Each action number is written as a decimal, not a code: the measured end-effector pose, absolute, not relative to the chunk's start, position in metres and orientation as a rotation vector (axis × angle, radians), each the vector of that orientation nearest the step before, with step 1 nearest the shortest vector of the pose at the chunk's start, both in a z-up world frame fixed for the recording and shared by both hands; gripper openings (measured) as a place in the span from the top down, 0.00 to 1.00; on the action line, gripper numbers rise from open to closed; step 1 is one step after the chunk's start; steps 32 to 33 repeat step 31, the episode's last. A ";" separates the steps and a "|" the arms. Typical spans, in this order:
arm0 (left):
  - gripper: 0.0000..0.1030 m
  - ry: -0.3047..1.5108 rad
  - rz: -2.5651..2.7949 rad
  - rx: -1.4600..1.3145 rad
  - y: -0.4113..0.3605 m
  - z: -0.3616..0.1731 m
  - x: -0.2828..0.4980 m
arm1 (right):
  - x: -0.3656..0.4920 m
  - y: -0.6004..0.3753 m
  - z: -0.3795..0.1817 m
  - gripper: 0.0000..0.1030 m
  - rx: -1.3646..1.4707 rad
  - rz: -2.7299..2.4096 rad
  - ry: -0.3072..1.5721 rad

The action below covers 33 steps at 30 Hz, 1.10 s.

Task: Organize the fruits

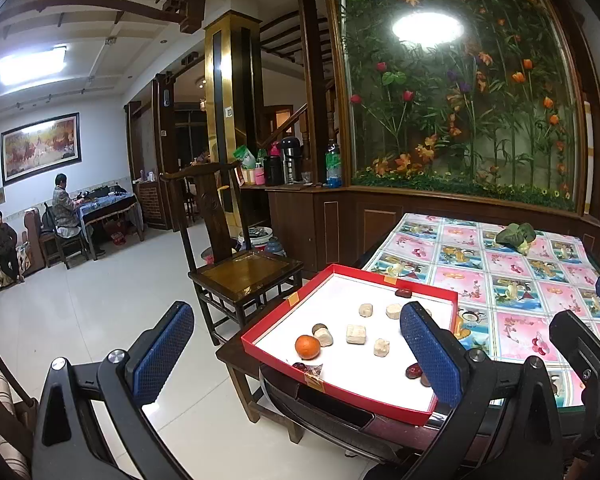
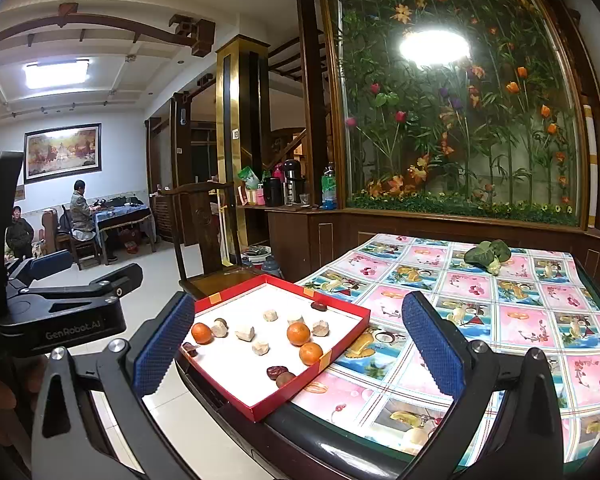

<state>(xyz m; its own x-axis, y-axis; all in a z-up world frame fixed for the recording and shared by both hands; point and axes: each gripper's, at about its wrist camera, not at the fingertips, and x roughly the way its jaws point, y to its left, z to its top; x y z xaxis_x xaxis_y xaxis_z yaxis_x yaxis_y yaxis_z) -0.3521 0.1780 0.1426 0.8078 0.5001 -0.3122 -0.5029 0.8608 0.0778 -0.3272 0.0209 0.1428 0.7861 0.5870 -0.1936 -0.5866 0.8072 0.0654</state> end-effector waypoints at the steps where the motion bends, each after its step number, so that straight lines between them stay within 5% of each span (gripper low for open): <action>1: 0.00 0.331 0.536 -0.011 0.179 0.142 -0.352 | -0.328 0.022 0.143 0.00 -0.003 0.632 0.206; 33: 0.00 0.226 0.470 -0.020 0.169 0.152 -0.362 | -0.325 0.027 0.147 0.00 -0.019 0.625 0.199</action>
